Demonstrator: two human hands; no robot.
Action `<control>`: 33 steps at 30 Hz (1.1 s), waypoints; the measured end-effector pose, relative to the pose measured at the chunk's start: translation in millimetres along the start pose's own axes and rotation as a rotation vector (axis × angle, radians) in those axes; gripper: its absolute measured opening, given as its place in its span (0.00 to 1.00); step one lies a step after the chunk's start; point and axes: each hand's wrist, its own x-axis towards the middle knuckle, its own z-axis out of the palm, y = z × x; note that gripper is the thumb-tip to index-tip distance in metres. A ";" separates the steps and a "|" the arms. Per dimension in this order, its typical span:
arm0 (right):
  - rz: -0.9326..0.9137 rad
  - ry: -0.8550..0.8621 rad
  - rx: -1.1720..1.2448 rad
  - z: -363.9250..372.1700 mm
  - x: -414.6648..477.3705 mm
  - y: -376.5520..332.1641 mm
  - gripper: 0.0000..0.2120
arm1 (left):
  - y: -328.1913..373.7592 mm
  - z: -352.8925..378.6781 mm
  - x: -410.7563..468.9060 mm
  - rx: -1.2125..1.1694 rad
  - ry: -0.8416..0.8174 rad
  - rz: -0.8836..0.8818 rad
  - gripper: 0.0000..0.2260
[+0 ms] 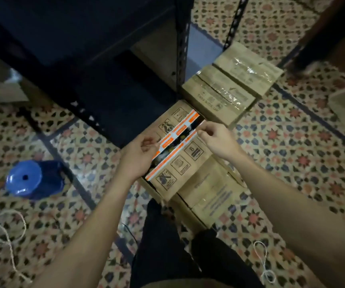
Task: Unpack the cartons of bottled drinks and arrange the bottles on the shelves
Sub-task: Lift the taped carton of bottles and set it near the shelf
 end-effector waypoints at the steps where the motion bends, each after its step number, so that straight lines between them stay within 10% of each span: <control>1: -0.006 -0.033 -0.015 1.2 0.4 4.7 0.13 | -10.2 2.6 -7.3 -0.008 0.018 -0.022 0.09; 11: 0.034 -0.223 -0.163 29.4 53.6 34.1 0.16 | -93.8 18.5 -26.2 -0.014 0.132 -0.296 0.16; 33: 0.199 -0.050 -0.264 63.6 157.2 104.9 0.24 | -161.1 94.1 30.9 -0.105 0.471 -0.653 0.17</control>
